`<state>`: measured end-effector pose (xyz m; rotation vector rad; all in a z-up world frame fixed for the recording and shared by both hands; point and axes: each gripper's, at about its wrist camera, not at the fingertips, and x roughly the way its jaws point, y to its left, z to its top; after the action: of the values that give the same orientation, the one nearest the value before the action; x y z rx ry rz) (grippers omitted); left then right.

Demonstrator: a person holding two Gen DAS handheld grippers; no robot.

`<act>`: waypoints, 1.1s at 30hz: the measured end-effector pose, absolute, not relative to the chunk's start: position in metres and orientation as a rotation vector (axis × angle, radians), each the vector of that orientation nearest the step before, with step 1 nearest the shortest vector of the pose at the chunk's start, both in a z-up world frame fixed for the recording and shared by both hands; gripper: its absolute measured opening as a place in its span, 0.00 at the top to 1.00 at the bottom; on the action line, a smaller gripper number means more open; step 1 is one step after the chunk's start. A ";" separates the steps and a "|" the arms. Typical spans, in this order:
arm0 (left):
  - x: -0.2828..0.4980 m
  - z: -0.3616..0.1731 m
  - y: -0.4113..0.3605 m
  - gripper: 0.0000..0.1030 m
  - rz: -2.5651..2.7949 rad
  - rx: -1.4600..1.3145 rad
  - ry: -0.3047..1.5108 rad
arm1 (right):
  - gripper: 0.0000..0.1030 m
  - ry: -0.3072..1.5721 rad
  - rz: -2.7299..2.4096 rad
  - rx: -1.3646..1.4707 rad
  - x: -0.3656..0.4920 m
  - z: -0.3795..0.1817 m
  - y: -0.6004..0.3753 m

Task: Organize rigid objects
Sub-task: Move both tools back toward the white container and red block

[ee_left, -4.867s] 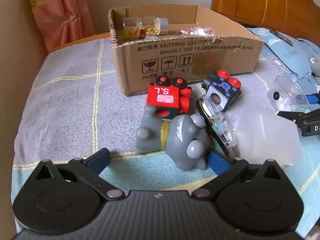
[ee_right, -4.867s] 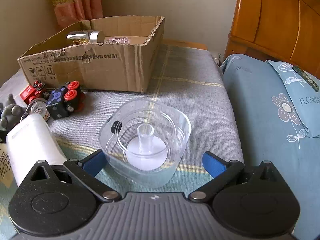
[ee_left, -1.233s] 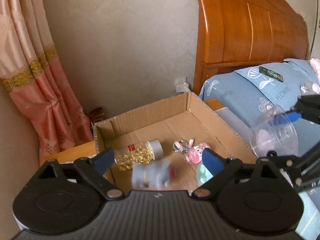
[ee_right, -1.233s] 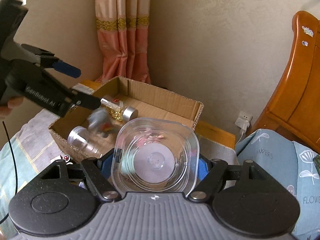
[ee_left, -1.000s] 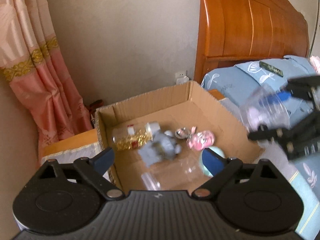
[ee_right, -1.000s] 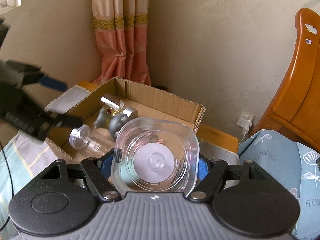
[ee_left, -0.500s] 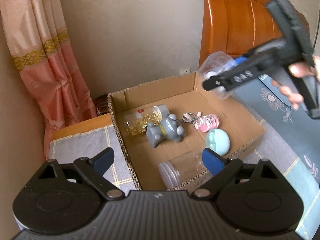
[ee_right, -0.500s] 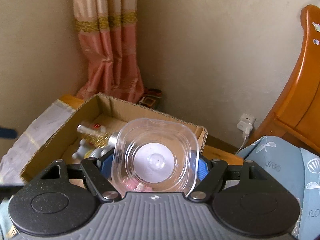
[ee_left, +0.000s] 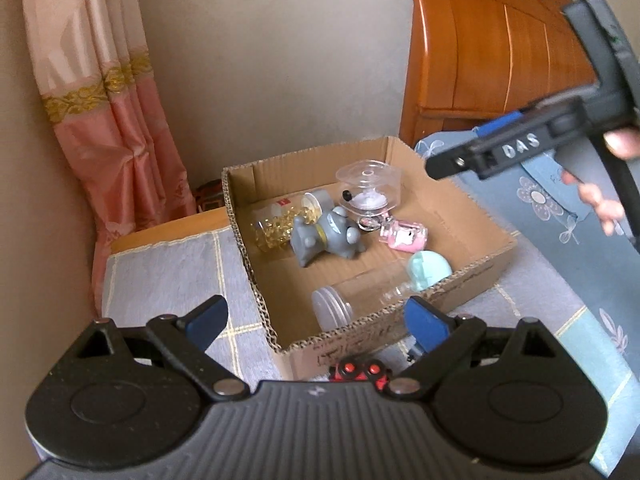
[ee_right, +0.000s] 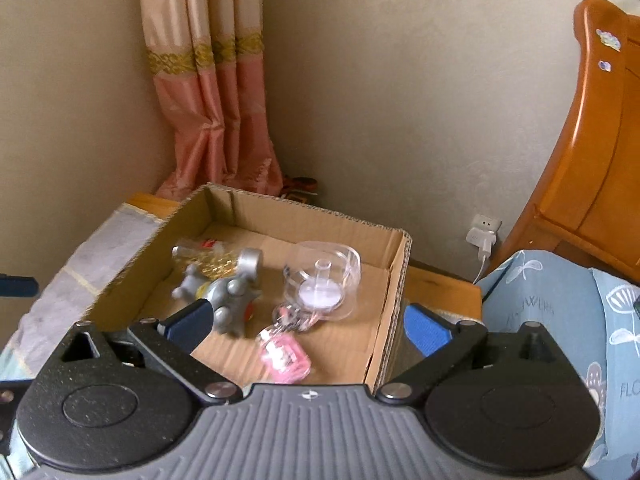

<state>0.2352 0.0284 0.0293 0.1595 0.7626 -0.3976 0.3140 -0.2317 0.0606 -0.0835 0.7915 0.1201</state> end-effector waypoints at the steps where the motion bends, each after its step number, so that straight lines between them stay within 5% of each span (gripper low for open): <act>1: 0.231 0.030 0.029 0.07 -0.393 0.155 0.760 | 0.00 0.786 0.121 -0.078 0.307 0.062 -0.231; 33: 0.137 -0.053 0.063 0.04 -0.073 -0.024 0.851 | 0.00 0.919 0.017 0.075 0.170 -0.040 -0.147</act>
<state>0.1369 0.0633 -0.0530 -0.0240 0.8514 -0.0733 0.1699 -0.1471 -0.0397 0.0751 0.9187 0.0171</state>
